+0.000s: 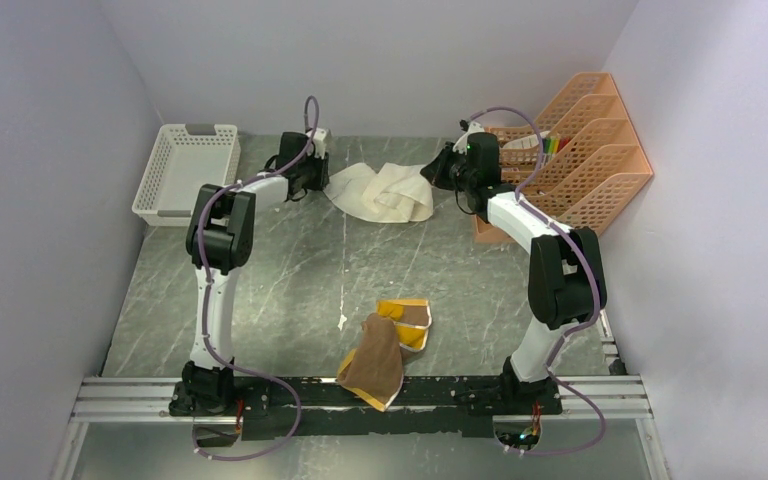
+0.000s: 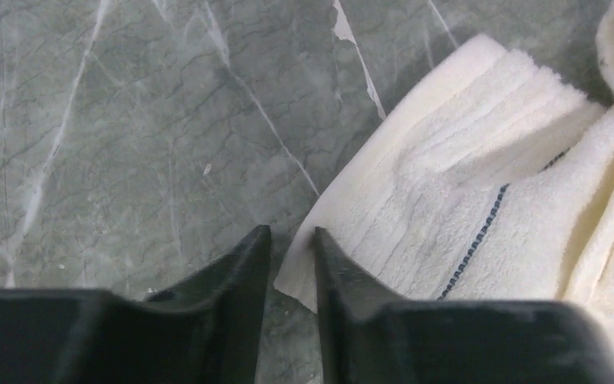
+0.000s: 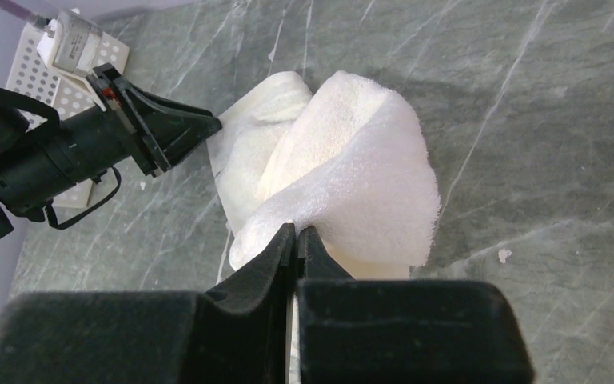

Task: Roll the towels
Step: Flatten out the towel at the center of the board.

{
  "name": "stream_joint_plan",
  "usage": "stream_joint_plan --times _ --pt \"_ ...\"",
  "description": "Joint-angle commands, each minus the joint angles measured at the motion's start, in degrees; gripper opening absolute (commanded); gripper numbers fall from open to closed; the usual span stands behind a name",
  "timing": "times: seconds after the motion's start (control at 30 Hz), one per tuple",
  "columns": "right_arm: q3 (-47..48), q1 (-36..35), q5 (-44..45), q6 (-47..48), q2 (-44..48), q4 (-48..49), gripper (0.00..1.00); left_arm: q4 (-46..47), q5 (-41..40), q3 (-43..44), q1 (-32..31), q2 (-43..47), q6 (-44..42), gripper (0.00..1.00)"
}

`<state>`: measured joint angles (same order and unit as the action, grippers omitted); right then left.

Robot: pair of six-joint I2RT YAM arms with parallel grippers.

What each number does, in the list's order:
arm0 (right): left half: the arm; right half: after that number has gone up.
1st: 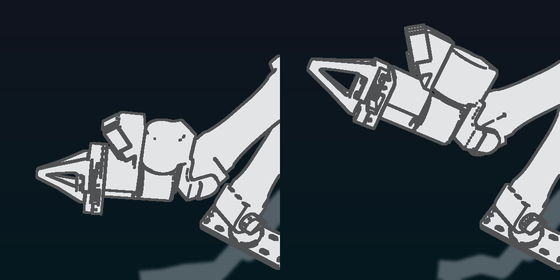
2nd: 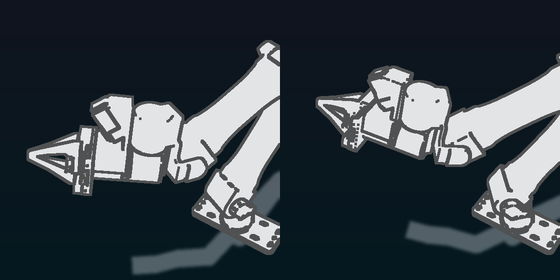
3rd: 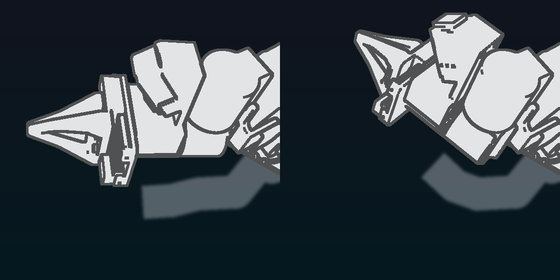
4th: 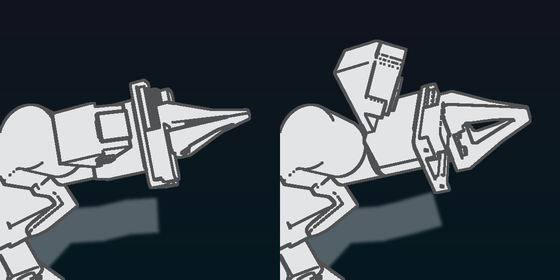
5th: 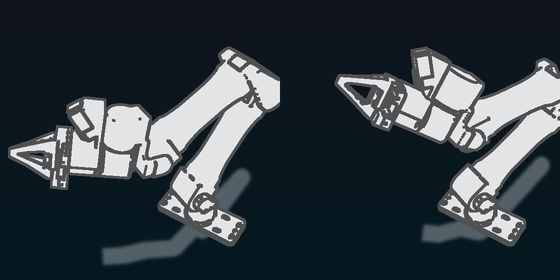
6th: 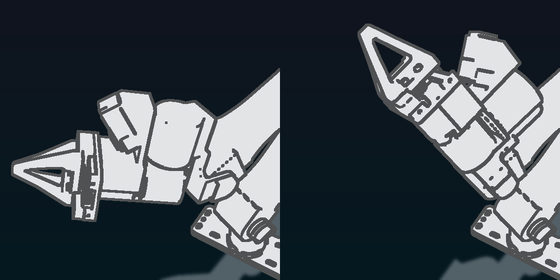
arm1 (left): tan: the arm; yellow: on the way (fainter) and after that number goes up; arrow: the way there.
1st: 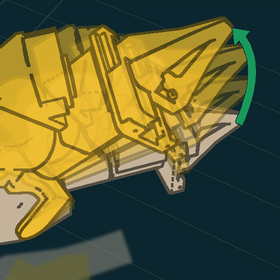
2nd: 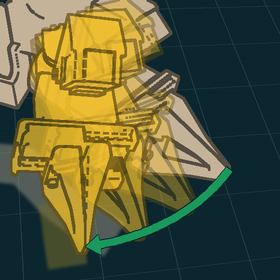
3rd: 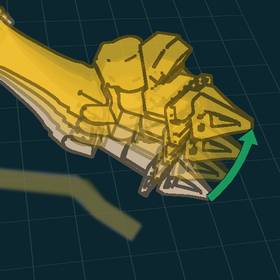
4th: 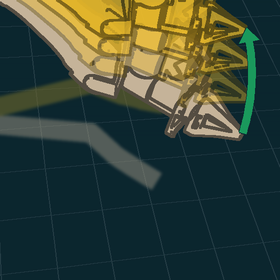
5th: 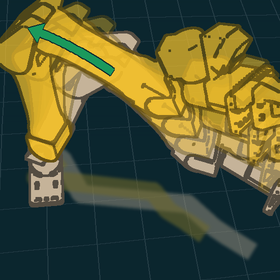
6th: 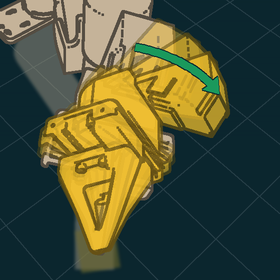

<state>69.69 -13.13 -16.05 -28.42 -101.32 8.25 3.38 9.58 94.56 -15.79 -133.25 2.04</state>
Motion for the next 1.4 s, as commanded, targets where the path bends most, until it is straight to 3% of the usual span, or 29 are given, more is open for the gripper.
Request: stream_joint_plan --times 0.0,0.03,0.07,0.17,0.23,0.33,0.4,0.47,0.6,0.77,0.97,1.07,1.37 --pt "-0.9 0.5 0.5 0.9 2.0 -0.5 0.0 -2.1 1.8 -3.1 0.1 -1.4 0.3 0.26" --pt "-1.0 0.5 0.7 1.0 2.0 -0.7 0.0 -2.5 2.1 -3.2 0.1 -1.5 0.4 0.12" --pt "-1.0 0.5 1.0 1.2 2.2 -0.9 0.01 -2.9 2.3 -3.4 0.2 -1.7 0.5 0.07" --pt "-0.8 0.5 2.5 1.7 3.0 -2.2 0.1 -3.6 2.1 -4.5 0.2 -0.4 1.2 0.07" --pt "-0.6 0.6 4.0 1.9 3.6 -3.0 0.21 -3.4 -0.7 -6.0 0.4 2.4 1.9 0.07" --pt "-1.0 1.1 5.7 1.1 5.1 -3.6 0.46 -2.9 -7.3 -9.5 2.3 8.9 4.6 0.07" --pt "-1.7 1.4 7.2 0.4 6.1 -3.4 0.63 -1.9 -9.7 -12.9 5.1 14.4 8.4 0.07" --pt "-2.6 1.5 8.5 0.1 6.9 -2.8 0.73 -0.7 -9.7 -16.4 9.2 19.5 12.5 0.07" --pt "-2.3 0.0 10.0 2.9 6.9 -1.9 0.77 -0.7 -11.5 -20.8 11.7 26.7 17.0 0.07" --pt "6.3 -11.9 20.4 18.4 2.1 -8.0 0.78 -2.9 -9.8 -22.3 11.7 27.4 20.4 0.07" --pt "12.0 -19.5 15.2 27.6 -4.6 -8.3 0.76 -3.8 -8.6 -22.2 11.7 25.1 20.6 0.07" --pt "16.9 -22.9 17.3 32.3 -10.7 -9.5 0.74 -3.6 -7.8 -22.0 11.7 24.6 20.7 0.07" --pt "32.7 -24.9 15.4 35.6 -25.6 -11.0 0.66 -3.7 -6.9 -22.0 11.7 24.9 20.1 0.07"
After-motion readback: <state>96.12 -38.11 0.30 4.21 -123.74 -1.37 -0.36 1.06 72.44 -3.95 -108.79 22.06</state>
